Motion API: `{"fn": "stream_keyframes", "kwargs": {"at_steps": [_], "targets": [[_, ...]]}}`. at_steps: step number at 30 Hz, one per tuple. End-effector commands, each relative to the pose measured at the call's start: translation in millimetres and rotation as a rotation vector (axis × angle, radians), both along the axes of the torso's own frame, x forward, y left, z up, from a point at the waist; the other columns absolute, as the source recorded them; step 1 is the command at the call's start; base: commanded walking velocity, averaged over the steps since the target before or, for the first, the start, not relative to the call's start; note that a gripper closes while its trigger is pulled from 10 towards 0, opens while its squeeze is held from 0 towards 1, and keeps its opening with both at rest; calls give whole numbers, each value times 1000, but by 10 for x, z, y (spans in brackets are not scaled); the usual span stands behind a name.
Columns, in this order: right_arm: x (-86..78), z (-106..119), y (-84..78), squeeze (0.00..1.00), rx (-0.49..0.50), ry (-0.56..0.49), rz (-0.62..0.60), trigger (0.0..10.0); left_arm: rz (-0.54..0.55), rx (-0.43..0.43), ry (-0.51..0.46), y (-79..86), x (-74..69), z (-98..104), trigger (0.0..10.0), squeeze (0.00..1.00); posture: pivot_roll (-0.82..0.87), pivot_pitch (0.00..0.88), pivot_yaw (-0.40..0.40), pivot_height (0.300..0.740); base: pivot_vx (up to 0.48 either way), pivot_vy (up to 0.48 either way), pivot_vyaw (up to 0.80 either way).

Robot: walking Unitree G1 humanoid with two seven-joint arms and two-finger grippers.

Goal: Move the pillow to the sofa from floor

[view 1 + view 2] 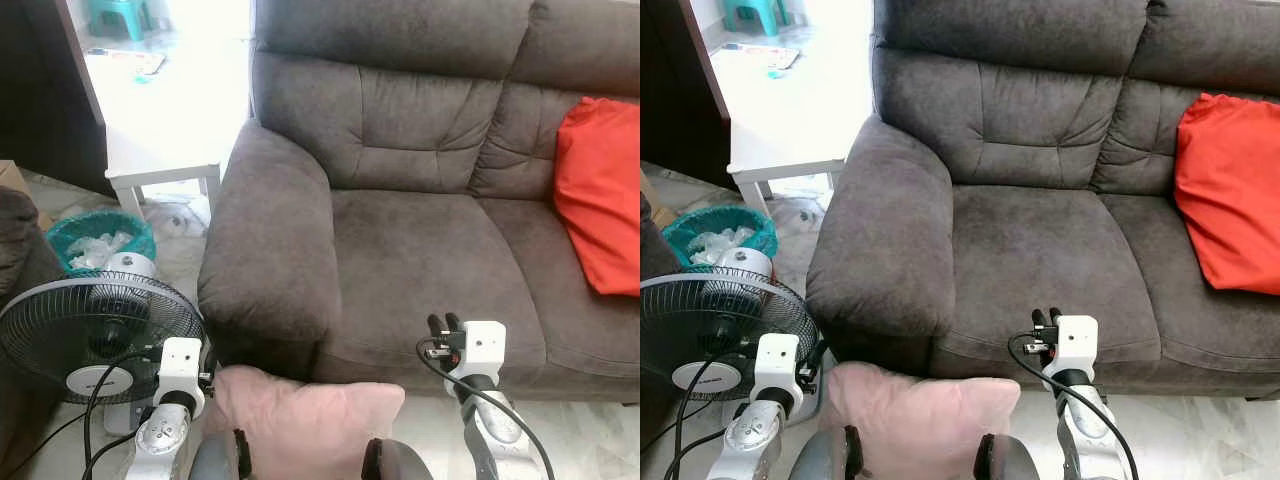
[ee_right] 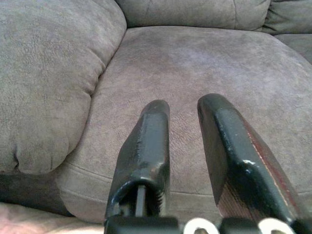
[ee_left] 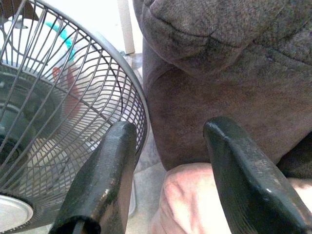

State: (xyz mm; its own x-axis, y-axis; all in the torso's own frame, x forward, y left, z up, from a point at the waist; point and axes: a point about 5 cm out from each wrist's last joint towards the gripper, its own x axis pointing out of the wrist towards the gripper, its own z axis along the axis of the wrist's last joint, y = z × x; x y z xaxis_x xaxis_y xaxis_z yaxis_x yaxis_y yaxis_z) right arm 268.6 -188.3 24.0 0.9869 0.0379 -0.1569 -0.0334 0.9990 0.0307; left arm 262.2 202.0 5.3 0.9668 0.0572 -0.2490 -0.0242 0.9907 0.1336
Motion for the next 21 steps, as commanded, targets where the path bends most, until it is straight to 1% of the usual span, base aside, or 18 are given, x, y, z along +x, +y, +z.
{"fn": "stream_keyframes", "kwargs": {"at_steps": [1,10,15,18,19,21], "targets": [[21,3,-15,0,6,0,-11,10000,-31,11,9,-50,3,-14,10000,0,156,38,-122,581,0,0,0],[9,-14,-14,0,-2,9,-3,10000,-59,22,39,-62,-18,-49,10000,0,153,38,-122,543,0,0,0],[21,18,-29,0,0,-12,-3,10000,-43,-11,68,-50,13,-69,10000,0,145,38,-125,539,0,0,0],[27,35,-46,0,-6,-17,1,10000,-13,-63,115,-8,82,-82,10000,0,134,40,-129,539,0,0,0],[27,35,-46,0,-6,-17,1,10000,-13,-63,115,-8,82,-82,10000,0,134,40,-129,539,0,0,0],[31,59,-62,0,-10,-25,5,10000,-19,-45,161,1,104,-106,10000,0,123,48,-136,539,0,0,0]]}}
